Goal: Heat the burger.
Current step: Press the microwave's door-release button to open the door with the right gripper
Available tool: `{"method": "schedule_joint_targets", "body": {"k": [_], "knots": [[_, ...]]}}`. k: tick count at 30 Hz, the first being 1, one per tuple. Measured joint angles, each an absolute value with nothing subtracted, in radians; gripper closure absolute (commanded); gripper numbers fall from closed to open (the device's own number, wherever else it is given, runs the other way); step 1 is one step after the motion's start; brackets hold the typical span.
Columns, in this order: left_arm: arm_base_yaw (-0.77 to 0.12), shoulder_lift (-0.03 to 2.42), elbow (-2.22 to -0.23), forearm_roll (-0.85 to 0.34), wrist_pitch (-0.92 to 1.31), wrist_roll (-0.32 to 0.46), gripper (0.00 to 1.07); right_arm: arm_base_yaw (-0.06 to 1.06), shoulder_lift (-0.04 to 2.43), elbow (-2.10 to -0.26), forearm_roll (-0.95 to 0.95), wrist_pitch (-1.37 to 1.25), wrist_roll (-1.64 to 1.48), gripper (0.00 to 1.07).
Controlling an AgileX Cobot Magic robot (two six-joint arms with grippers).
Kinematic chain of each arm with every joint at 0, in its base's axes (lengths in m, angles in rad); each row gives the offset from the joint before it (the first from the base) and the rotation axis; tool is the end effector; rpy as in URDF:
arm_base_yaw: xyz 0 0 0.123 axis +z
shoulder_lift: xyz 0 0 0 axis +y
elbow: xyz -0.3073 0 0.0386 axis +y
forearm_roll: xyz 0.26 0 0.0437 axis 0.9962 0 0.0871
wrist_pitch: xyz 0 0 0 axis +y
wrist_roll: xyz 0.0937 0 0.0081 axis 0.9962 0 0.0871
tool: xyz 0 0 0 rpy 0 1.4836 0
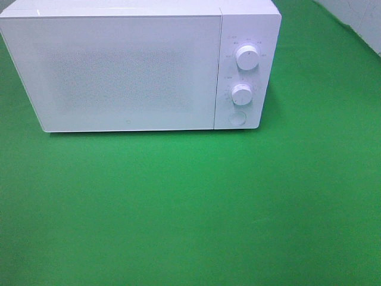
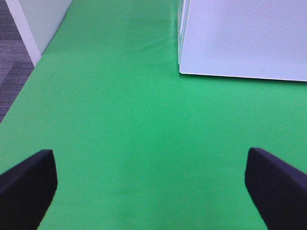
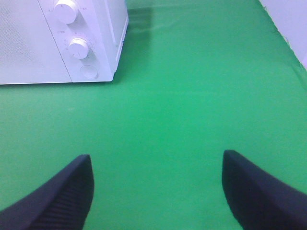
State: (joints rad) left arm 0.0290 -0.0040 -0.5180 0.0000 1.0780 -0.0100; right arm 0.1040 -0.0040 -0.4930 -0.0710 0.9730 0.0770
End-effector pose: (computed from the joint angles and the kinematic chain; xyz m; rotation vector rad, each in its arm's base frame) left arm -0.0200 -0.0006 0.2853 -0.0398 2.0392 0.0119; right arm -0.0122 -0.0068 0.2872 -0.0270 1.9577 0.0353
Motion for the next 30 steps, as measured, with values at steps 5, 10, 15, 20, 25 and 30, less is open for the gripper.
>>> {"method": "schedule_joint_targets", "body": {"k": [5,10,15,20,25,30], "knots": [[0.029,-0.004,-0.518,0.0,1.078,-0.01,0.06,0.104,-0.004,-0.493,-0.071,0.972,0.077,0.34],[0.029,-0.004,-0.518,0.0,1.078,-0.01,0.06,0.104,-0.001,-0.497,-0.071,0.971,0.076,0.34],[0.029,-0.004,-0.518,0.0,1.078,-0.01,0.06,0.104,0.086,-0.532,-0.071,0.933,0.075,0.34],[0.029,-0.004,-0.518,0.0,1.078,-0.01,0.06,0.104,0.211,-0.536,-0.071,0.835,0.075,0.34],[0.029,-0.004,-0.518,0.0,1.078,-0.01,0.06,0.104,0.355,-0.536,-0.071,0.706,0.074,0.34],[0.029,-0.004,-0.518,0.0,1.078,-0.01,0.06,0.104,0.44,-0.536,-0.071,0.622,0.075,0.34]]}}
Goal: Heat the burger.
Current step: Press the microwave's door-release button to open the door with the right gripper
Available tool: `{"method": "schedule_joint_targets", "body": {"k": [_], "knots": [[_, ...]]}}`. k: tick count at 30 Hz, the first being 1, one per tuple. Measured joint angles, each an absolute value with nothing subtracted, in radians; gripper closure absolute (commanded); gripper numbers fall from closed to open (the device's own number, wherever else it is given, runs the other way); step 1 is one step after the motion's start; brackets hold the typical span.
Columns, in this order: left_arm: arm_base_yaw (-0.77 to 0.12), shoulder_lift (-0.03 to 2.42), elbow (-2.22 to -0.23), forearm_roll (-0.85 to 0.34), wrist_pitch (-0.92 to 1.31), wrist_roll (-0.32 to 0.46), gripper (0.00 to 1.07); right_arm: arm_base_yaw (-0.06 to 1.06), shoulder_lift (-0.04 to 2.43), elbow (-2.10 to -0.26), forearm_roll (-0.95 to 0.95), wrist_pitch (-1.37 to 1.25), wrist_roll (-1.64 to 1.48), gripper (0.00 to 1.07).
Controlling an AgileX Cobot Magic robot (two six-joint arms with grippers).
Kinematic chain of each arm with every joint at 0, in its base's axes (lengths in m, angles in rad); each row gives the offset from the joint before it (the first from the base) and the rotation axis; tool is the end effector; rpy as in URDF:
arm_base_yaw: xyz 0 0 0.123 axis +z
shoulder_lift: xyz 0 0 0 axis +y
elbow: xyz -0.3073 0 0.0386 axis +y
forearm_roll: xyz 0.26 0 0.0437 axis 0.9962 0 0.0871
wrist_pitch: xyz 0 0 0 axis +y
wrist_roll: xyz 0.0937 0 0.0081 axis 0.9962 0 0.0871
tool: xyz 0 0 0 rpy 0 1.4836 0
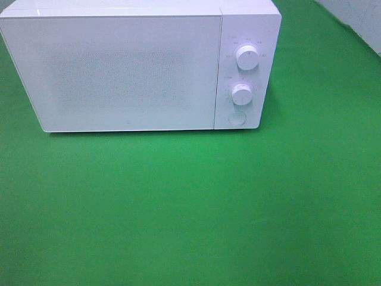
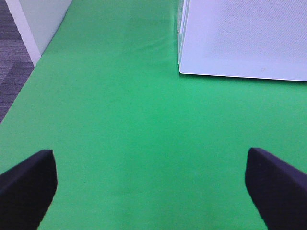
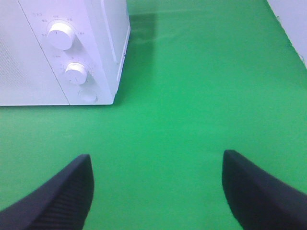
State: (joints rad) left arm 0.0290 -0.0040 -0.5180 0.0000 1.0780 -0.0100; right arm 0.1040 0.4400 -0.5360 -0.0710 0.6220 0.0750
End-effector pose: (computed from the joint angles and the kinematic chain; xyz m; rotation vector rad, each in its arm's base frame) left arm -0.0200 -0.0006 0.2853 -0.0398 2.0392 0.0119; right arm 0.0781 0.0042 0.3173 -0.0607 2.0073 0.0360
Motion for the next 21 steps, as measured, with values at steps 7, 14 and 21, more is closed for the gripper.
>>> {"method": "schedule_joint_targets", "body": {"k": [7,14,21], "knots": [[0.029,-0.004,-0.518,0.0,1.078,-0.01,0.06,0.104,0.593,-0.536,-0.071,0.463,0.073,0.34],[0.029,-0.004,-0.518,0.0,1.078,-0.01,0.06,0.104,0.77,-0.536,-0.067,0.262,0.073,0.34],[0.029,-0.004,-0.518,0.0,1.078,-0.01,0.06,0.104,0.929,-0.536,-0.066,0.085,0.076,0.34]]}}
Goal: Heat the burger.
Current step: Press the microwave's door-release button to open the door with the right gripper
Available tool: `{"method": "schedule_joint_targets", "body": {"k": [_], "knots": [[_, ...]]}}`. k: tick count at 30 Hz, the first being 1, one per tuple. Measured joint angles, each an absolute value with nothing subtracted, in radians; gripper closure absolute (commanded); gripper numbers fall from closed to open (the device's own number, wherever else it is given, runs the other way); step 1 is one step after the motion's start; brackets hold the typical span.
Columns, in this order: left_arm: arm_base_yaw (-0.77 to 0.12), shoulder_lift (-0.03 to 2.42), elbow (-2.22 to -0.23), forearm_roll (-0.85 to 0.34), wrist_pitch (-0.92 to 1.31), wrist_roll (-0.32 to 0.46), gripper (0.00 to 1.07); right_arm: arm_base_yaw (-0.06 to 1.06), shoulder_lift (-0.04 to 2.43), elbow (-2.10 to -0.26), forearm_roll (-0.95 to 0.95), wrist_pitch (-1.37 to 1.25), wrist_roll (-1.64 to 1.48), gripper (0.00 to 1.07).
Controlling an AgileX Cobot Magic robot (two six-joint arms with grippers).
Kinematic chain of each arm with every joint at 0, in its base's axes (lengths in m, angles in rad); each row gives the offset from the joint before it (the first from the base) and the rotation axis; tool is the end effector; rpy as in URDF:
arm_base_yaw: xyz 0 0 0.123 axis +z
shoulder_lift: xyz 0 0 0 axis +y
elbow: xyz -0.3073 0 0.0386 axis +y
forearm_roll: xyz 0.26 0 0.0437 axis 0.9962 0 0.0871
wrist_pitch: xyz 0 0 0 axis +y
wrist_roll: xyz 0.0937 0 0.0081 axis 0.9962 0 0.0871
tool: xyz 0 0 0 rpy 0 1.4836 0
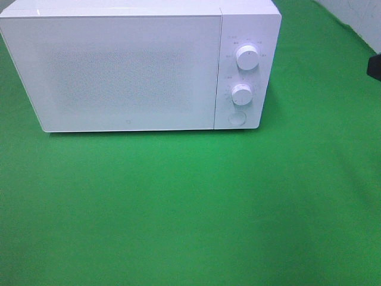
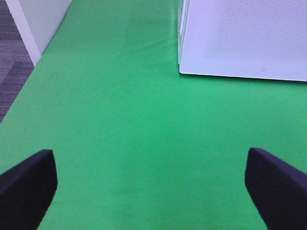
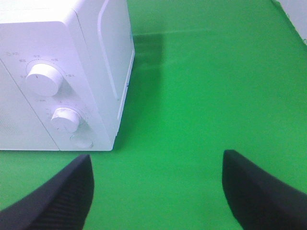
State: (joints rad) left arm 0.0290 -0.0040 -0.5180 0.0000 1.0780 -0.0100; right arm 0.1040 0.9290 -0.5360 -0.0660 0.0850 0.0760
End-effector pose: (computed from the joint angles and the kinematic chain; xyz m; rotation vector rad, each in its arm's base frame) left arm -0.0200 -0.0006 0.2853 -0.0398 2.0392 0.0119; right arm 0.1898 0.0193 0.2972 -0.0883 1.9601 0.0695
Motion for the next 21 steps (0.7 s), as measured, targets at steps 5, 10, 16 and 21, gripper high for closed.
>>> {"method": "schedule_joint_targets", "body": {"k": [5,10,16,21], "knots": [[0.029,-0.004,-0.518,0.0,1.078,-0.01,0.06,0.104,1.039,-0.536,-0.066,-0.055,0.076,0.34],[0.029,-0.004,-0.518,0.0,1.078,-0.01,0.06,0.104,1.161,-0.536,-0.066,-0.248,0.076,0.34],[0.029,-0.004,-0.518,0.0,1.078,-0.01,0.06,0.104,1.255,-0.535,-0.064,-0.391,0.066,0.34],[0.029,-0.004,-0.518,0.0,1.078,-0.01,0.06,0.112,1.342,-0.491,0.013,-0.544,0.02,0.34]]}}
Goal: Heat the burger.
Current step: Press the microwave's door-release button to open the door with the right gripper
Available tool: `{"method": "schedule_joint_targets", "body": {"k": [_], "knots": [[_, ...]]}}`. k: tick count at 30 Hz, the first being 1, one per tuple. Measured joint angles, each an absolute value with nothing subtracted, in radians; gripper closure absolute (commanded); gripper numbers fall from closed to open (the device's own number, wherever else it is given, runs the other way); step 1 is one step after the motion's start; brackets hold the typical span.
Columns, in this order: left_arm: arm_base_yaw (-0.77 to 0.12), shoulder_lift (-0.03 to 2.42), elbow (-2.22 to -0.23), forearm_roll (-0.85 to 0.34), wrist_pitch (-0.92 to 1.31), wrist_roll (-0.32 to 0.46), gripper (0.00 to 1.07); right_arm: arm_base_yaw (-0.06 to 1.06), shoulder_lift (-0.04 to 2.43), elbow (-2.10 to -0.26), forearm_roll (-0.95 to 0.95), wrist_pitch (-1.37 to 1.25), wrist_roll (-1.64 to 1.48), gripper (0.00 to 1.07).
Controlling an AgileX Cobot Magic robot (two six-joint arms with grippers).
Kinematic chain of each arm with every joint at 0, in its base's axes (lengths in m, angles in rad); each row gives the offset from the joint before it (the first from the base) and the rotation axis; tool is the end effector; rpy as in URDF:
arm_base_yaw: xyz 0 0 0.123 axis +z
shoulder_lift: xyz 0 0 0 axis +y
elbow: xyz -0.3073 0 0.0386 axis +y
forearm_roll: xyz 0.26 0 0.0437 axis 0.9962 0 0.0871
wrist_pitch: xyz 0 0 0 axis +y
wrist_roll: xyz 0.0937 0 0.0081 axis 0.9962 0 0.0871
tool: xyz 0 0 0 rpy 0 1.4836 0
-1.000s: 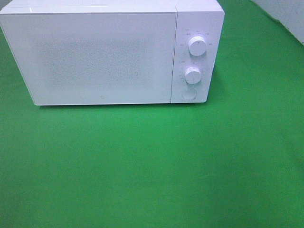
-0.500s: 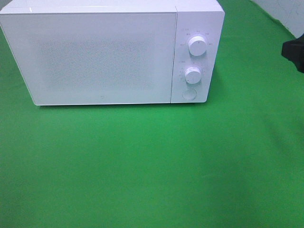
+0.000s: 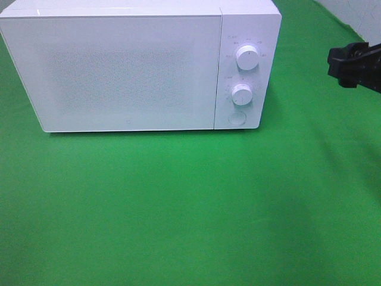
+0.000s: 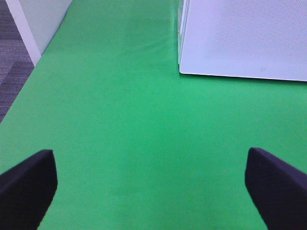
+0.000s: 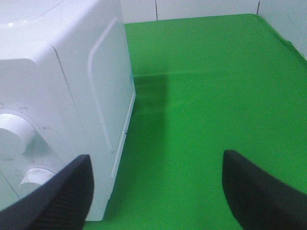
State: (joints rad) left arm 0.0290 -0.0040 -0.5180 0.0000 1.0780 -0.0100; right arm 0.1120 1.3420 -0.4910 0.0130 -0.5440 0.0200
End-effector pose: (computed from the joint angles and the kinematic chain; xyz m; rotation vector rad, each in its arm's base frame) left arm -0.0200 -0.0006 0.2853 -0.0398 2.0392 0.0119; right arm 0.2623 0.0289 0.2438 -0.0676 1.7904 0.0966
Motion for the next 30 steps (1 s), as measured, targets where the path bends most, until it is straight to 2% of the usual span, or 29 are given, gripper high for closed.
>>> {"method": "schedule_joint_targets", "body": {"k": [7,8,11,13,18,19,22,23,30], "knots": [[0.029,-0.004,-0.518,0.0,1.078,-0.01,0.06,0.186,1.395,-0.457,0.148,-0.652,-0.095,0.34],[0.029,-0.004,-0.518,0.0,1.078,-0.01,0.06,0.231,1.415,-0.45,0.213,-0.69,-0.141,0.34],[0.029,-0.004,-0.518,0.0,1.078,-0.01,0.06,0.276,1.436,-0.446,0.274,-0.724,-0.179,0.34],[0.029,-0.004,-0.518,0.0,1.078,-0.01,0.06,0.363,1.473,-0.443,0.368,-0.771,-0.227,0.34],[0.029,-0.004,-0.518,0.0,1.078,-0.01,0.06,0.437,1.509,-0.442,0.445,-0.818,-0.252,0.34],[0.029,-0.004,-0.518,0.0,1.078,-0.01,0.06,0.487,1.535,-0.442,0.496,-0.849,-0.268,0.34],[0.029,-0.004,-0.518,0.0,1.078,-0.01,0.06,0.528,1.555,-0.442,0.538,-0.873,-0.288,0.34],[0.029,-0.004,-0.518,0.0,1.078,-0.01,0.06,0.575,1.573,-0.442,0.58,-0.901,-0.304,0.34],[0.029,-0.004,-0.518,0.0,1.078,-0.01,0.06,0.721,1.641,-0.443,0.738,-0.996,-0.336,0.34]]}}
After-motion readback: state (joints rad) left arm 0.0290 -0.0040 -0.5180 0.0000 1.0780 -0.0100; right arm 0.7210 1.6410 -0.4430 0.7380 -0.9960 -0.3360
